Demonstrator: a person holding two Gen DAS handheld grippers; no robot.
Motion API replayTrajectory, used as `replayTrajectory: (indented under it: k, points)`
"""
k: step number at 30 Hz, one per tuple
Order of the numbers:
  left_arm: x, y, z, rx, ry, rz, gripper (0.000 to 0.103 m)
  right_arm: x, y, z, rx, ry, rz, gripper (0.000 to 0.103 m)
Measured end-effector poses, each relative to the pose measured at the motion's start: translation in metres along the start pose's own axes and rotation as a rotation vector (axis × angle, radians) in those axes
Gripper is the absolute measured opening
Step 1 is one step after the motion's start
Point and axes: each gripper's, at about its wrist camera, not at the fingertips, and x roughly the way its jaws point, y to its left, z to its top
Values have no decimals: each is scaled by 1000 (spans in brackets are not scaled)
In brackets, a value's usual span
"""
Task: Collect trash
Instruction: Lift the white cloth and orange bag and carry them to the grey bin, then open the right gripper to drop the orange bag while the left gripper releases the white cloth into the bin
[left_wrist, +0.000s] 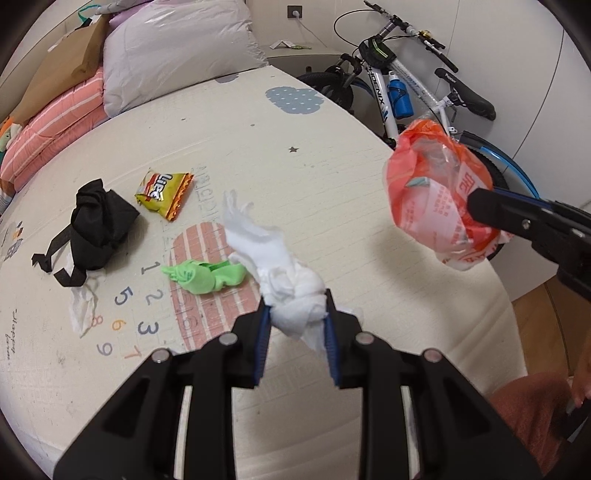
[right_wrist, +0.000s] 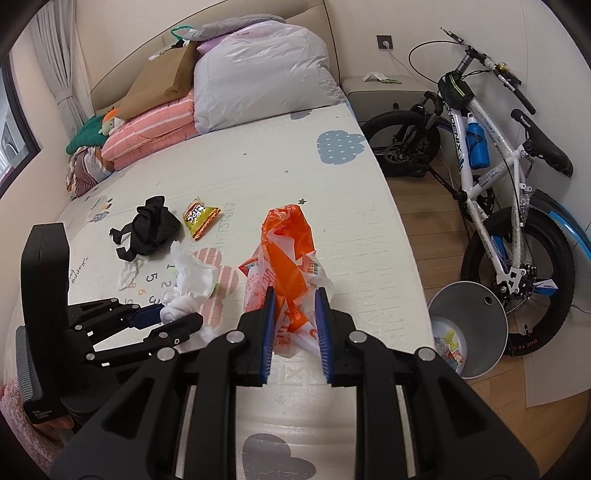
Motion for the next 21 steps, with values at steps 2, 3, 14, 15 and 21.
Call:
replayTrajectory:
  k: [2, 3, 14, 15, 21]
  points:
    - [-2, -13, 7, 17, -12, -10, 26, -8, -14, -2, 15, -10, -16, 19]
    - [-3, -20, 11, 27, -18, -16, 26, -12, -23, -3, 23, -14, -25, 19]
    - [11, -123, 61, 157, -65, -123, 26, -61, -138, -7, 130, -71, -178, 19]
    - [14, -132, 64, 166, -68, -134, 26, -63, -147, -9, 138, -73, -190, 19]
    - [37, -178, 87, 232, -73, -188, 26, -57, -198, -10, 182, -69, -241, 19]
